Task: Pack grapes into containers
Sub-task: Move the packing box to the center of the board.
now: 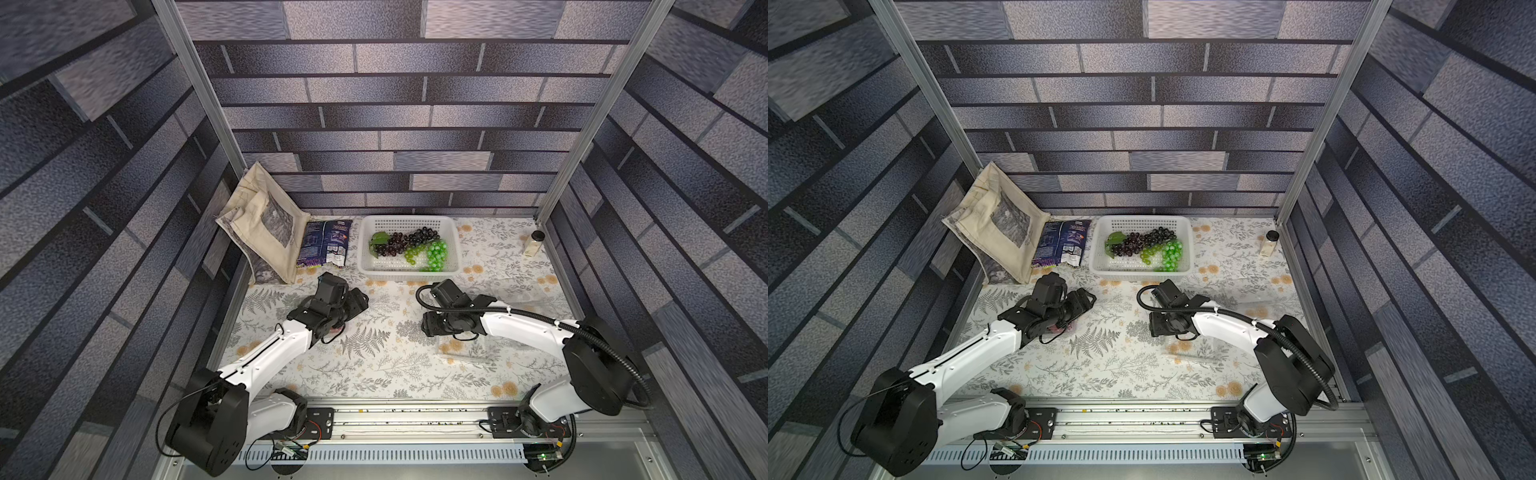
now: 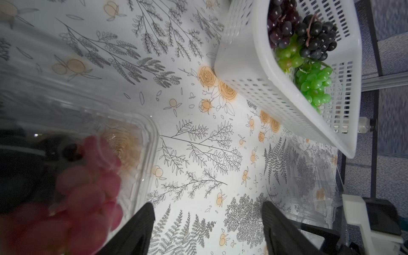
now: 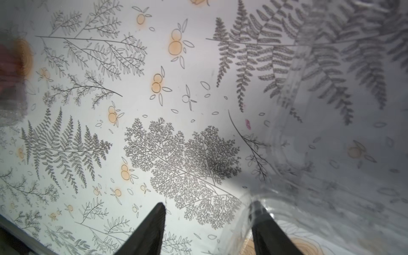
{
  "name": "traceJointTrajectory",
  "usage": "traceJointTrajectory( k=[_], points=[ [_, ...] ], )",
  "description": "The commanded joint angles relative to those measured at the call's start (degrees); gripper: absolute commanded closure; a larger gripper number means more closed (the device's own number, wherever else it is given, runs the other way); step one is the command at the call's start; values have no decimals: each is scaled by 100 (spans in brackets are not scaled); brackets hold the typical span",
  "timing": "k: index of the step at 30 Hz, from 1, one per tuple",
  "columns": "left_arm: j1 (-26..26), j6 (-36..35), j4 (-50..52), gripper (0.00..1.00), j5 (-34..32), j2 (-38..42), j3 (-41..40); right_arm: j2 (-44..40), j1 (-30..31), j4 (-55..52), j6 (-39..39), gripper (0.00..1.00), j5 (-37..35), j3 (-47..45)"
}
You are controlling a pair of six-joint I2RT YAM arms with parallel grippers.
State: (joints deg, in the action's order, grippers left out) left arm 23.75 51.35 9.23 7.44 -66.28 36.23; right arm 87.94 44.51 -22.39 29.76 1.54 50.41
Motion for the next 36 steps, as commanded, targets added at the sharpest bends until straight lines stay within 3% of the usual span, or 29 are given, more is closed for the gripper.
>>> traceJointTrajectory(
  k=[1, 7, 29, 33, 36],
  points=[
    [-26, -133, 417, 21, 14, 382, -1, 282, 184, 33, 3, 44, -73, 335],
    [-52, -135, 778, 20, -30, 904, 60, 755, 516, 16, -15, 57, -155, 811],
    [-418, -151, 1252, 19, 35, 1682, -160, 2095, 1392, 32, -207, 62, 189, 2527],
    [-424, -143, 1213, 19, 46, 1662, -168, 2008, 1460, 78, -172, 54, 219, 2480],
    [-404, -160, 1199, 19, 82, 1587, -130, 1723, 1466, -6, -174, 39, 155, 2337]
  ],
)
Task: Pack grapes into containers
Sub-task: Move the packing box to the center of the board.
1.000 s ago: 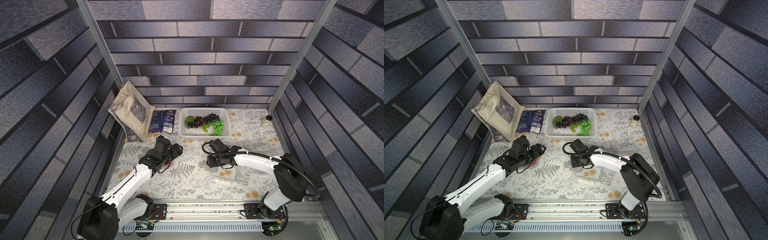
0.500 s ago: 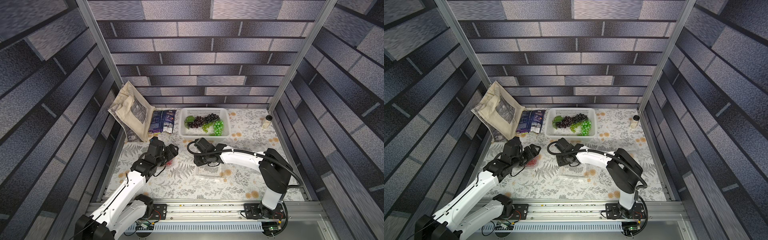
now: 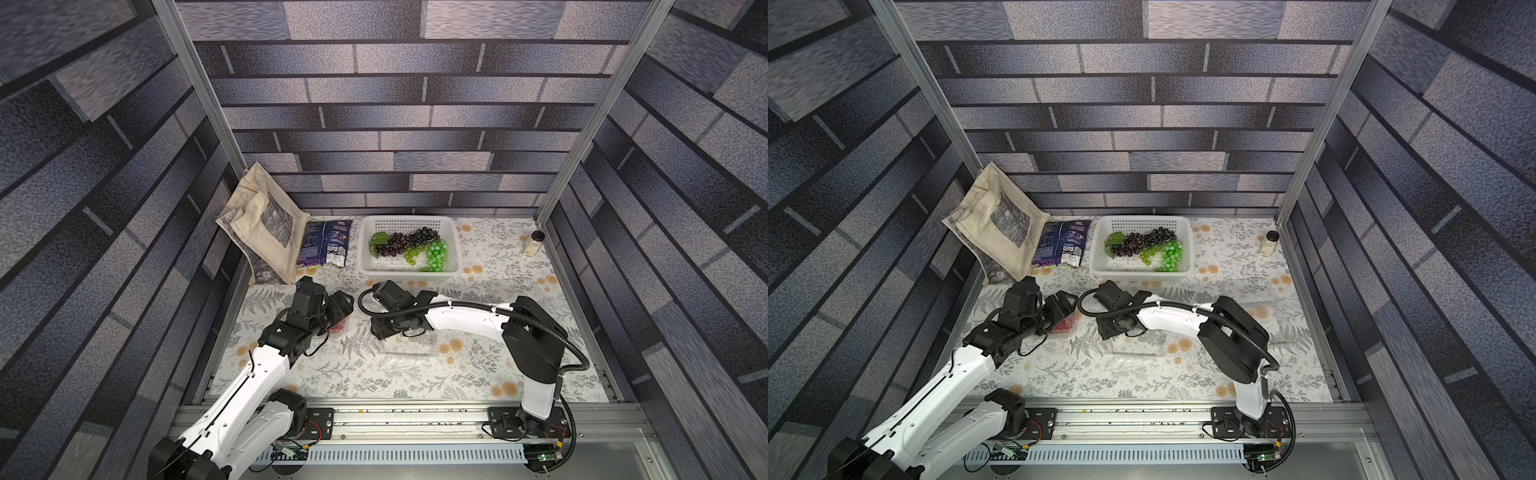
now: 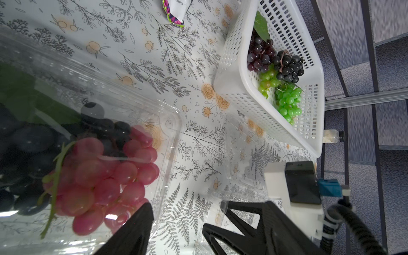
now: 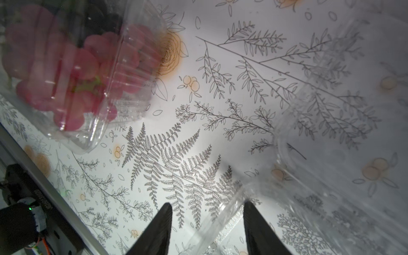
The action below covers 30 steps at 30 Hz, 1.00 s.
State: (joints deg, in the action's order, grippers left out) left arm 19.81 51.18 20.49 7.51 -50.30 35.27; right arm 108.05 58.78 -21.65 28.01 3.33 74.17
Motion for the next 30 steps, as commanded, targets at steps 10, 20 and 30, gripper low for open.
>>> traceJointTrajectory(
  k=[10, 20, 30],
  points=[
    [588, -419, 386, 17, -319, -571, 612, -2300, -146, -703, -113, 27, -677, -637],
    [699, -797, 659, 14, -471, -1740, 1950, -2409, -2170, -1072, -840, 26, -304, -84],
    [489, -1159, 378, 11, -136, -3187, 3211, -361, -3331, -757, -1259, 27, -276, 1251]
  ],
)
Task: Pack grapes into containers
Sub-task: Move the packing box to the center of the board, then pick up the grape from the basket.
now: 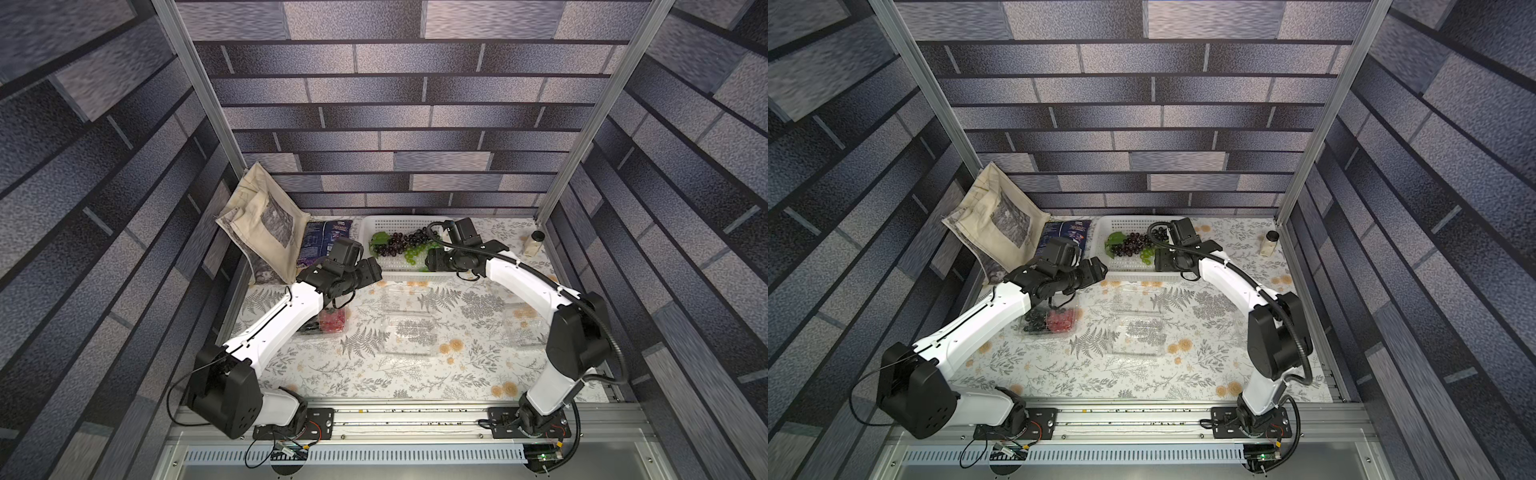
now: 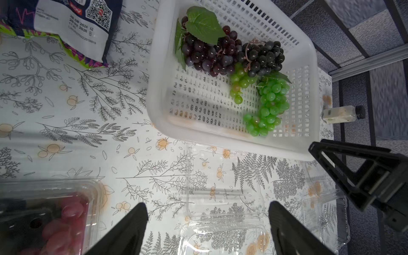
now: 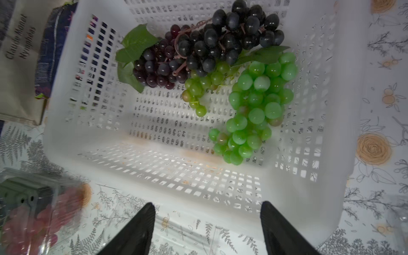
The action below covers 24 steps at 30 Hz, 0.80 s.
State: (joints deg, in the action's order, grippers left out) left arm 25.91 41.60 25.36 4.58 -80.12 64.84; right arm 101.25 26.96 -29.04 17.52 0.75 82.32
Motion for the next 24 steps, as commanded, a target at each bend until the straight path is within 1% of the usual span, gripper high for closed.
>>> traceJointTrajectory(
  k=[1, 7, 10, 13, 16, 18, 24],
  points=[
    [-161, -192, -136, 11, 213, -296, 324, 492, -189, -76, -259, 28, -53, 593],
    [-359, -212, -226, 12, 534, -832, 652, 1279, -296, -348, -536, 35, -387, 1331],
    [-435, -190, -322, 12, 777, -1037, 736, 1532, -379, -384, -557, 43, -332, 1540],
    [-481, -187, -348, 13, 877, -1153, 820, 1850, -420, -503, -565, 49, -285, 1756],
    [-524, -212, -347, 13, 831, -1181, 822, 2006, -437, -562, -574, 49, -274, 1864],
    [-576, -208, -398, 13, 846, -1168, 787, 2073, -437, -620, -598, 44, -315, 1901],
    [-684, -151, -546, 13, 967, -1170, 661, 2242, -455, -688, -666, 43, -452, 1966]
  ],
)
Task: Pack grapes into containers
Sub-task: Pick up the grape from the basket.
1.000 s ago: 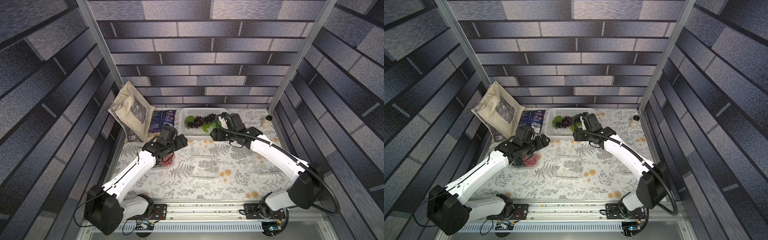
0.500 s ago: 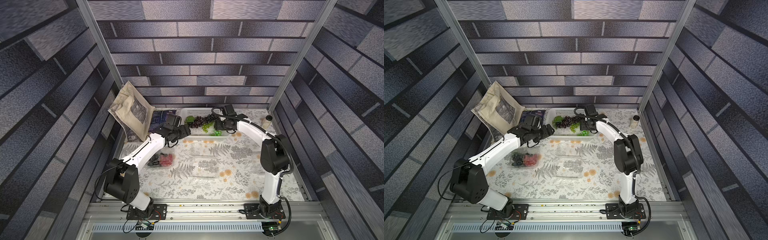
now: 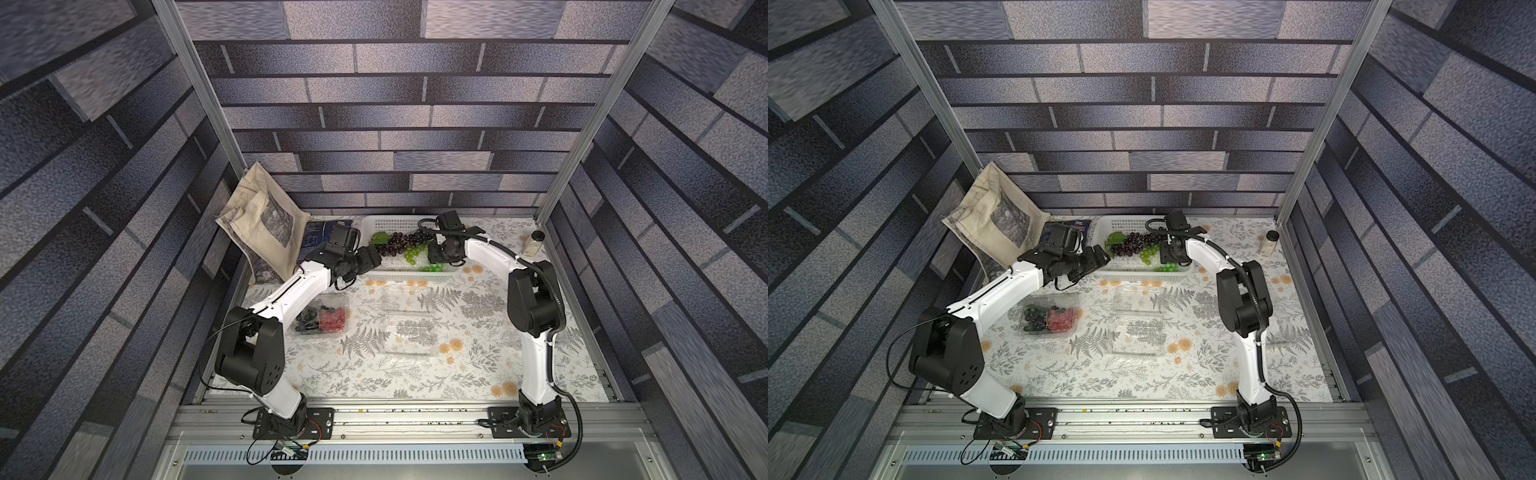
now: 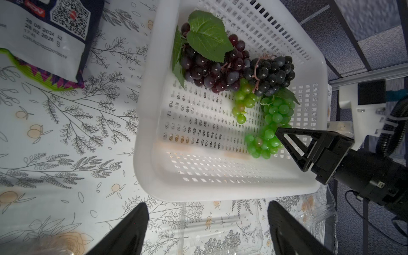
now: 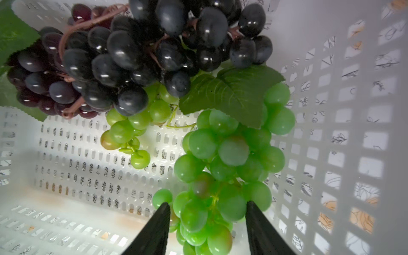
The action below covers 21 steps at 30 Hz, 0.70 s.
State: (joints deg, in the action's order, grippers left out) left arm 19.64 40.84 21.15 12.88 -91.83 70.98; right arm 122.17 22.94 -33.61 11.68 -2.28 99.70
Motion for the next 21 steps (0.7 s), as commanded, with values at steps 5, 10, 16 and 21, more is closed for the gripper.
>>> traceJointTrajectory(
  k=[5, 10, 16, 21],
  points=[
    [-91, -39, -163, 14, 195, -6, 11, 371, -53, -304, -123, 47, -213, 380],
    [-104, 14, -213, 14, 227, 4, -50, 433, -60, -294, -114, 75, -297, 419],
    [-107, 38, -223, 14, 249, -1, -80, 158, -53, -150, -118, 100, -327, 233],
    [-109, 55, -243, 14, 258, 25, -77, -350, -57, -27, -133, 100, -288, 32]
  ],
)
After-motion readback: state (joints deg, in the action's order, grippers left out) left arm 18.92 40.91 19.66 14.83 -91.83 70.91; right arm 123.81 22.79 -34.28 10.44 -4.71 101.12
